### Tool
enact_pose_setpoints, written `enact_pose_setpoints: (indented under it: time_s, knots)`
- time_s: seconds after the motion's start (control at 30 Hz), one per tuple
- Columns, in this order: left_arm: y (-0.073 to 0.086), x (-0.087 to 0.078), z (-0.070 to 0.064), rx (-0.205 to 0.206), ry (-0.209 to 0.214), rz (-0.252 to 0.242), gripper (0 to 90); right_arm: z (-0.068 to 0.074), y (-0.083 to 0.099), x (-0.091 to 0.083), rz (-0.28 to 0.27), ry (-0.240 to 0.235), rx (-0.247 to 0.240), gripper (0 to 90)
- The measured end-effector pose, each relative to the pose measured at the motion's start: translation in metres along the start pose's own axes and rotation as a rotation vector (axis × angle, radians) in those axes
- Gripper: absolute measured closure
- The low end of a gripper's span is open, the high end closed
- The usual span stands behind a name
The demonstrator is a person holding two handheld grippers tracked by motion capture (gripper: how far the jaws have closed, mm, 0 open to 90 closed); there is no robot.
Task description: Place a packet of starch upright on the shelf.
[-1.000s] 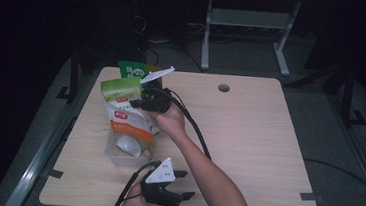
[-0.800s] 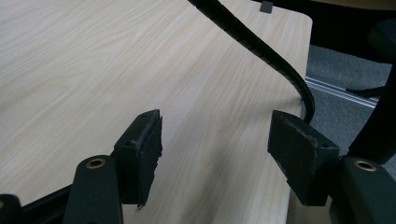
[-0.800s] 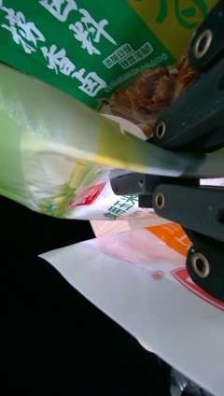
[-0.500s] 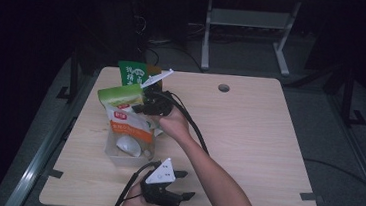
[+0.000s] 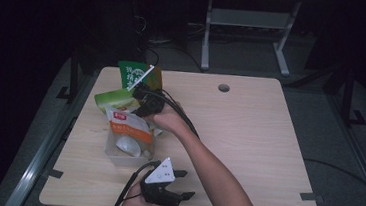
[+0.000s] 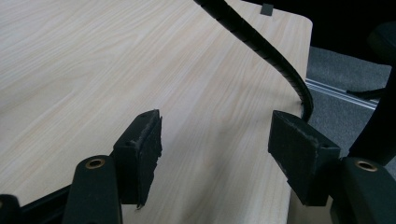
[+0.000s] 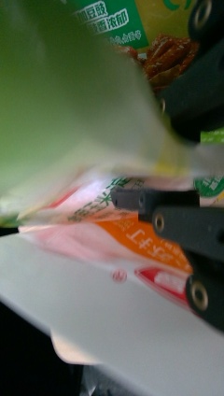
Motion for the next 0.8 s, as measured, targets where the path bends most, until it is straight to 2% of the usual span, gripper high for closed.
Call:
enact_pose_setpoints:
  time_s: [0.1, 0.2, 0.27, 0.37, 0.4, 0.43, 0.47, 0.63, 0.7, 0.73, 0.8]
  knots:
    - [0.000, -0.001, 0.000, 0.002, 0.000, 0.003, 34.1, -0.001, 0.000, -0.002, -0.008, 0.029, -0.009, 89.5]
    - [-0.001, -0.001, 0.000, 0.000, -0.002, -0.003, 34.1, -0.001, 0.002, -0.006, -0.049, 0.043, 0.024, 89.8]
    - [-0.001, -0.001, 0.000, 0.000, -0.002, 0.000, 34.1, 0.000, 0.002, -0.011, -0.086, 0.049, 0.061, 89.9]
    - [-0.001, 0.000, 0.000, 0.007, -0.002, 0.003, 34.1, 0.000, 0.000, -0.017, -0.154, 0.053, 0.085, 89.9]
    - [-0.001, 0.000, -0.001, 0.006, -0.001, 0.002, 34.1, 0.000, -0.001, -0.020, -0.194, 0.043, 0.111, 89.9]
    - [-0.001, 0.000, -0.001, 0.006, -0.001, 0.002, 34.1, -0.001, -0.001, -0.020, -0.211, 0.045, 0.115, 89.9]
    - [-0.001, 0.000, -0.001, 0.003, -0.001, 0.000, 34.1, 0.001, 0.000, -0.021, -0.234, 0.033, 0.147, 89.9]
    - [0.000, 0.001, -0.001, 0.007, 0.004, 0.003, 34.1, 0.001, 0.011, -0.015, -0.332, 0.030, 0.163, 89.9]
    - [0.000, 0.001, -0.002, 0.007, 0.006, 0.001, 34.1, 0.000, 0.014, -0.013, -0.344, 0.040, 0.168, 89.8]
    - [0.000, 0.001, -0.003, 0.007, 0.006, 0.001, 34.1, 0.001, 0.018, -0.009, -0.326, 0.040, 0.166, 89.8]
    - [0.000, 0.000, -0.003, 0.009, 0.004, 0.002, 34.1, 0.002, 0.022, -0.006, -0.331, 0.029, 0.170, 89.4]
Point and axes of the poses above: each handheld gripper's, and its own axes: x roughly forward along the jaws, y roughly out of its underside, z roughly to its left, the point moved 7 cm from there along x, roughly forward along the jaws, and after that the axes turned 1 degree about x, right-handed, at the moved point
